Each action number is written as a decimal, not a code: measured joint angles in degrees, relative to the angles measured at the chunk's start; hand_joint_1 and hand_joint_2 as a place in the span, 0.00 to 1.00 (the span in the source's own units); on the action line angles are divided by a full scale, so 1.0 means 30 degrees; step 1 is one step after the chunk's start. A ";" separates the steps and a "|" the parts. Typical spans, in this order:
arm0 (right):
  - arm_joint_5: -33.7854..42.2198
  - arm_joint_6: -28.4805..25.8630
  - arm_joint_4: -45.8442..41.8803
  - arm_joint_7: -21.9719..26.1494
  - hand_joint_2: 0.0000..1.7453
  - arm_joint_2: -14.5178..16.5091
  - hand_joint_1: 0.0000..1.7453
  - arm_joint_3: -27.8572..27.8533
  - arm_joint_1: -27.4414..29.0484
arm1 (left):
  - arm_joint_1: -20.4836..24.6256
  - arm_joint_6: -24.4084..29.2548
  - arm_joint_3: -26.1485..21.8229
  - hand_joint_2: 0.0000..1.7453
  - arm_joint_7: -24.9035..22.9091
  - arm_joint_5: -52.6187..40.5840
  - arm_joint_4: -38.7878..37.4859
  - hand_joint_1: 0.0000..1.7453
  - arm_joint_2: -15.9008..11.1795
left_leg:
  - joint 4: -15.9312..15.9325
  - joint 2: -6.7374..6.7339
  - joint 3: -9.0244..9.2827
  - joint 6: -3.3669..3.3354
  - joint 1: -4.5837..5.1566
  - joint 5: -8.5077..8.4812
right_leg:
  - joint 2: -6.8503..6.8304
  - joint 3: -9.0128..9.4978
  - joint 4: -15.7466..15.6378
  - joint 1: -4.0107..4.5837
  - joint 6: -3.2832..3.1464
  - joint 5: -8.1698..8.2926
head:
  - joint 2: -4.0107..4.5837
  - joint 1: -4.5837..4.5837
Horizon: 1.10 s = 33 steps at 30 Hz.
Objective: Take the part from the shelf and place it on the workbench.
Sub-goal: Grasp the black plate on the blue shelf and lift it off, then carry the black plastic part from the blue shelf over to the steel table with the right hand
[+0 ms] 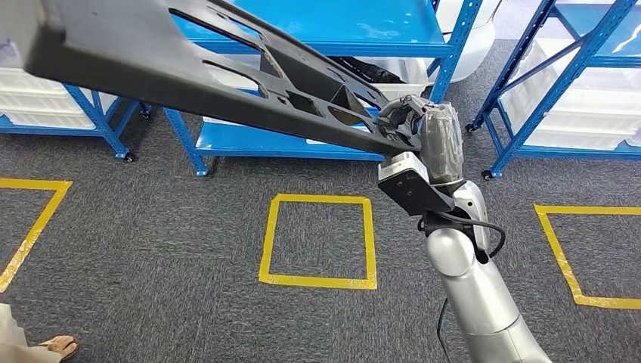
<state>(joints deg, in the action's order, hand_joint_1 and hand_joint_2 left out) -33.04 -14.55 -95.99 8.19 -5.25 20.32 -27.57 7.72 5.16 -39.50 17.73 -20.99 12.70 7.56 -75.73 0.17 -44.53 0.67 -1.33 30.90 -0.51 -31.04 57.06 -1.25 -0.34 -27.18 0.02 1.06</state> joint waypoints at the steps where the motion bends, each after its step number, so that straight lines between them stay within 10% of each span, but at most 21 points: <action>1: 0.0086 0.0018 0.0071 0.0036 1.00 0.0011 1.00 0.0002 -0.0011 | -0.0016 0.0053 -0.0051 0.00 0.0111 0.0005 0.0000 0.00 -0.0013 | 0.0121 -0.0005 0.0472 0.0045 -0.0052 -0.0418 | -0.0010 -0.0241 0.0081 -0.0032 0.0082 0.0098 | 0.0000 -0.0002; 3: 0.0252 0.0046 0.0224 0.0100 1.00 0.0035 1.00 0.0011 -0.0129 | -0.0048 0.0153 -0.0180 0.00 0.0336 0.0089 0.0000 0.00 -0.0033 | 0.2160 -0.0004 0.2276 0.0198 -0.0208 -0.1132 | -0.0018 -0.0694 0.0349 -0.0069 0.0246 0.0209 | 0.0000 0.0007; 6: 0.0388 0.0053 0.0412 0.0168 1.00 0.0164 1.00 0.0053 -0.0559 | -0.0094 0.0211 -0.0349 0.00 0.0476 0.0279 0.0000 0.00 -0.0033 | 0.4841 0.0102 0.3965 0.0137 -0.0187 -0.0665 | -0.0007 -0.1202 0.0750 0.0106 0.0555 0.0401 | 0.0000 0.0009; 10: 0.0435 0.0057 0.0688 0.0198 1.00 0.0277 1.00 0.0135 -0.0843 | -0.0243 0.0324 -0.0490 0.00 0.0548 0.0359 0.0000 0.00 -0.0040 | 0.5329 0.0085 0.3784 -0.0631 -0.0036 -0.0946 | 0.0010 -0.1821 0.1389 0.0146 0.0986 0.0177 | 0.0000 -0.0046; 15: 0.0459 0.0062 0.1122 0.0222 1.00 0.0386 1.00 0.0313 -0.0982 | -0.0343 0.0465 -0.0723 0.00 0.0570 0.0370 0.0000 0.00 -0.0044 | 0.5410 0.0018 0.3290 -0.1088 0.0106 -0.1421 | 0.0064 -0.3614 0.6109 0.0075 0.1030 -0.1900 | 0.0000 -0.0160; 18: 0.0479 0.0062 0.1339 0.0222 1.00 0.0524 1.00 0.0404 -0.1129 | -0.0429 0.0479 -0.0785 0.00 0.0577 0.0366 0.0000 0.00 -0.0034 | 0.5411 0.0025 0.3174 -0.0996 0.0167 -0.1593 | 0.0077 -0.1586 0.2994 0.0144 0.1219 -0.0935 | 0.0000 -0.0177; 20: 0.0485 0.0066 0.1437 0.0222 1.00 0.0650 1.00 0.0466 -0.1344 | -0.0450 0.0481 -0.0796 0.00 0.0581 0.0366 0.0000 0.00 -0.0031 | 0.5397 0.0011 0.3079 -0.0829 0.0221 -0.1704 | 0.0098 -0.0367 0.0878 0.0310 0.1036 -0.0437 | 0.0000 -0.0180; 24: 0.0526 0.0086 0.1639 0.0221 1.00 0.0878 1.00 0.0535 -0.1554 | -0.0520 0.0497 -0.0803 0.00 0.0563 0.0366 -0.0005 0.00 -0.0020 | 0.5362 0.0003 0.2903 -0.0395 0.0256 -0.1801 | 0.0125 -0.0302 0.0396 0.0303 0.0480 -0.0126 | 0.0000 -0.0155; 29: 0.0545 0.0098 0.1905 0.0222 1.00 0.1246 1.00 0.0577 -0.1670 | -0.0605 0.0532 -0.0810 0.00 0.0543 0.0366 -0.0007 0.00 -0.0014 | 0.0763 0.0010 0.1023 0.0000 0.0155 0.0762 | 0.0055 -0.0453 0.0287 0.0124 -0.0064 0.0159 | 0.0000 -0.0113; 33: 0.0605 0.0109 0.2140 0.0222 1.00 0.1295 1.00 0.0623 -0.1669 | -0.0669 0.0581 -0.0818 0.00 0.0539 0.0366 -0.0007 0.00 -0.0020 | 0.1676 -0.0009 0.1728 0.0176 -0.0040 -0.0244 | 0.0059 -0.0496 0.0370 0.0129 -0.0067 0.0187 | 0.0000 -0.0100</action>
<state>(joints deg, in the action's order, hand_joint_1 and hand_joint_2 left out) -31.23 -14.22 -89.57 8.85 -1.36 22.19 -32.58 5.71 6.91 -41.95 19.34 -19.89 12.68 7.50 -70.70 0.15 -39.35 1.20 -1.45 30.17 -0.33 -32.52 58.17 -0.87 -0.54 -26.62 0.02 0.76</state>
